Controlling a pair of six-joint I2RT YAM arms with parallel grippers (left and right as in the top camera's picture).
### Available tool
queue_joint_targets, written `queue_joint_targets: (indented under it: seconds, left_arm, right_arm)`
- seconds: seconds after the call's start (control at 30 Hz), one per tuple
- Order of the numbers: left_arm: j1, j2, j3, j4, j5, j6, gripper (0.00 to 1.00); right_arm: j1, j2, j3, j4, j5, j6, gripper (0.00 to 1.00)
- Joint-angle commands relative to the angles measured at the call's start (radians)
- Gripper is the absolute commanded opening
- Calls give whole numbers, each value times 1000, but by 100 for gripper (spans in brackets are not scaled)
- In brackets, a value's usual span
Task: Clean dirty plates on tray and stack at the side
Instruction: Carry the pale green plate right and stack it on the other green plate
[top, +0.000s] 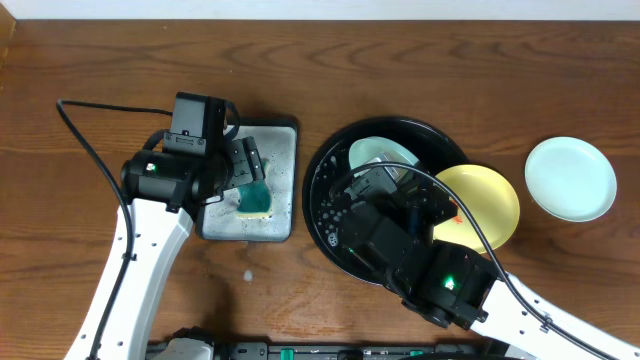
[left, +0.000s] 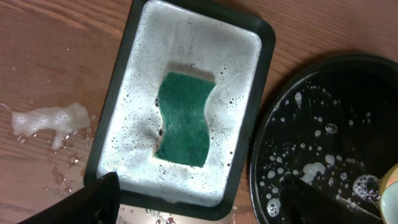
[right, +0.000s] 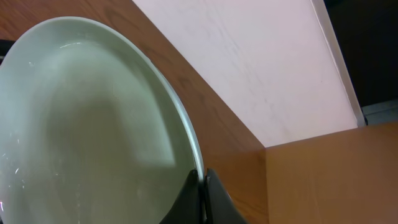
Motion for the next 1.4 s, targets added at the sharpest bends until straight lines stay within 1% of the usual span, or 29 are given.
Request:
queue_joint_targets:
  seconds: [0.0,0.9,1.0,1.1,1.2,1.3,1.37]
  left_arm:
    - [5,0,6,-3,-2,5,82]
    - [5,0,6,-3,-2,5,82]
    - [5,0,6,-3,-2,5,82]
    - [5,0,6,-3,-2,5,82]
    - [5,0,6,-3,-2,5,82]
    - [5,0,6,-3,-2,5,82]
    - [5,0,6,-3,-2,5,82]
  right_arm:
    - [9,-18,27,4,35,-8,1]
    - [9,-18,27,5,34,-6,1]
    - [-6,-16,26,3,21,54,1]
    - [-80,-16,25,-2,-104,131,1]
    - [-169,-49,47,-23,-175,261,1]
    - [-311,-101,82,-23,-464,324,1]
    - [-477,-135,93,-23,-711,359,1]
